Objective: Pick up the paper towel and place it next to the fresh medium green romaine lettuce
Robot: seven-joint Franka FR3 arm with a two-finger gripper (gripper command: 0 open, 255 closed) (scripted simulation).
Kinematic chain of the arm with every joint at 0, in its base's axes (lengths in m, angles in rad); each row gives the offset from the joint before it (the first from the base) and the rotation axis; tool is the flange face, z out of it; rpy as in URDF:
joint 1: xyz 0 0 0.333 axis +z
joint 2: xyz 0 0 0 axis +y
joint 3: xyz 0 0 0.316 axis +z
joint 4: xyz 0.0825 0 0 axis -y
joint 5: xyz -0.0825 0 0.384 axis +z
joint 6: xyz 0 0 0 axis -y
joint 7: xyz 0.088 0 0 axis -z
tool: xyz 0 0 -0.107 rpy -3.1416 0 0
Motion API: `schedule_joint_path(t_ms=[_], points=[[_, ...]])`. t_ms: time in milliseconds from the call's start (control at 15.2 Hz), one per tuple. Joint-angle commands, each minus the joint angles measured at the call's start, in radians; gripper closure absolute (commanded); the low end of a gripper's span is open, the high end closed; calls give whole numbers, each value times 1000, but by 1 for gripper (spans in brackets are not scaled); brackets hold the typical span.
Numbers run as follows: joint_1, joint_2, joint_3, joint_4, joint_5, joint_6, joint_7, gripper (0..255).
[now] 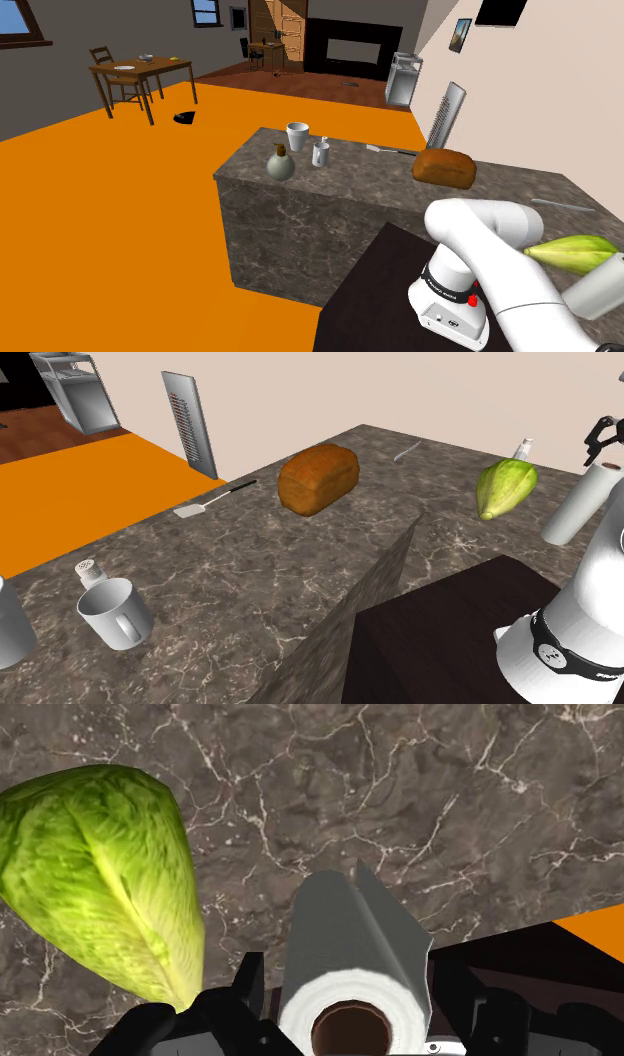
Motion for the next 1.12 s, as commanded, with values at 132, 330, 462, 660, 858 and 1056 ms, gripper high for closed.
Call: schedule_joint_path(t_ms=[132,330,462,660,858,1056], points=[[0,0,0,0,0,0,0,0],[14,20,28,23,26,-10,3,0],[42,61,79,73,74,-30,8,0],[52,78,98,93,92,-38,9,0],[52,78,98,93,92,-38,9,0],[52,78,98,93,92,-38,9,0]])
